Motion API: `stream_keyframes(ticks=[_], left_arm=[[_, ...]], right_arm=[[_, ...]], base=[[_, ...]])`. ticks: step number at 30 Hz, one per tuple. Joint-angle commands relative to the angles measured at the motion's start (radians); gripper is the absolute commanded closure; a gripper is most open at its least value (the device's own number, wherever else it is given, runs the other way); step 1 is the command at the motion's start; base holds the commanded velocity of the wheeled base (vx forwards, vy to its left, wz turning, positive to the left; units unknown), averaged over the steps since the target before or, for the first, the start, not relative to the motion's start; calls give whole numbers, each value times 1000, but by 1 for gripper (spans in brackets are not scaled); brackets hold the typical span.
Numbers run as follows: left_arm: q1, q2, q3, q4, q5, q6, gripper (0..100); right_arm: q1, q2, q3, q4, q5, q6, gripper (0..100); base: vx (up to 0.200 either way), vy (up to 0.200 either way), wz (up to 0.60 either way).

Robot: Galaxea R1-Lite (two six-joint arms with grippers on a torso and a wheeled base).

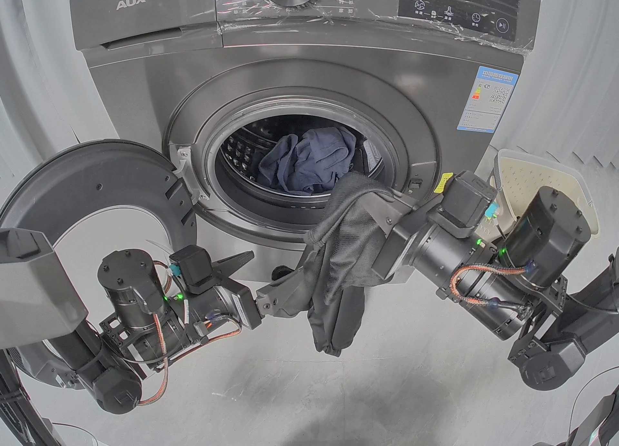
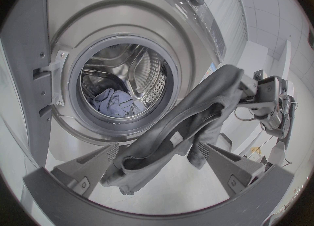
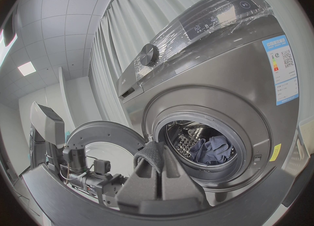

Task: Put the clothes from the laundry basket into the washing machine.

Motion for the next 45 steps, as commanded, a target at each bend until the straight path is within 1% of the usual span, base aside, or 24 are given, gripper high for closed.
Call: stream_keyframes(ticks=[1,6,14,16,20,21,22,24,25,29,31,35,39,45], left_arm=[[16,46,-2,-1,0,0,0],[17,80,13,-1,-3,3,0],[19,173,-10,-2,-8,15,0],[19,187,-7,-2,-29,31,0],[19,207,5,-2,-63,72,0],[19,207,7,-2,-66,75,0],[17,216,7,-2,-85,89,0],[17,218,7,-2,-88,91,0],[19,238,-4,-2,-114,107,0],[19,264,-19,-2,-144,131,0],[17,270,-28,-2,-154,138,0],[16,296,-51,-2,-161,141,0],[17,353,-111,-2,-163,157,0],[13,417,-196,-2,-158,160,0]], right_arm=[[1,-24,1,3,1,0,100],[-5,-24,-1,3,1,-2,100],[-8,-39,1,4,1,-2,100],[-10,-39,-1,4,1,-3,100],[-14,-39,-7,6,1,-3,100],[-14,-39,-7,6,1,-3,100],[-14,-39,-7,6,1,-3,100],[-14,-39,-9,6,1,-3,100],[-14,-39,-9,6,1,-3,100],[-14,-39,-7,6,1,-3,100],[-14,-38,-7,6,1,-3,100],[-13,-36,-10,7,1,-3,100],[-10,-36,-10,7,1,-3,100],[-8,-36,-10,7,1,-3,100]], base=[[0,0,0],[0,0,0],[0,0,0],[0,0,0],[0,0,0],[0,0,0],[0,0,0],[0,0,0],[0,0,0],[0,0,0],[0,0,0],[0,0,0],[0,0,0],[0,0,0]])
